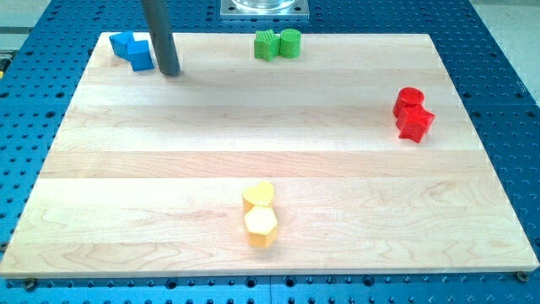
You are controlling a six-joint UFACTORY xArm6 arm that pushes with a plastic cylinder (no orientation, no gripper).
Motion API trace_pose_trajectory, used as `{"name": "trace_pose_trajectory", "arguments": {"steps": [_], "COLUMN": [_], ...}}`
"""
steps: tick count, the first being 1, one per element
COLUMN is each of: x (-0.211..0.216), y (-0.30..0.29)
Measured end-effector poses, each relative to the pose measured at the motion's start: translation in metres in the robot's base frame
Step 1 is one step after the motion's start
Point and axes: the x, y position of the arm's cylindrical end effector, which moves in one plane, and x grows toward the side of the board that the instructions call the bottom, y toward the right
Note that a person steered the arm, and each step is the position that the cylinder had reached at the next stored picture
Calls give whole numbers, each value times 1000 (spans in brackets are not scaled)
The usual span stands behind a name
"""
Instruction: Move the yellow blocks at the center of the board
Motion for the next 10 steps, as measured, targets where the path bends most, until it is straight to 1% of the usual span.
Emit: {"name": "trace_pose_trajectory", "arguments": {"steps": [1, 2, 3, 4, 5, 6, 7, 8, 9, 10], "x": [22, 43, 86, 181, 224, 297, 325, 314, 284, 243], "y": [41, 41, 50, 105, 196, 214, 166, 130, 140, 169]}}
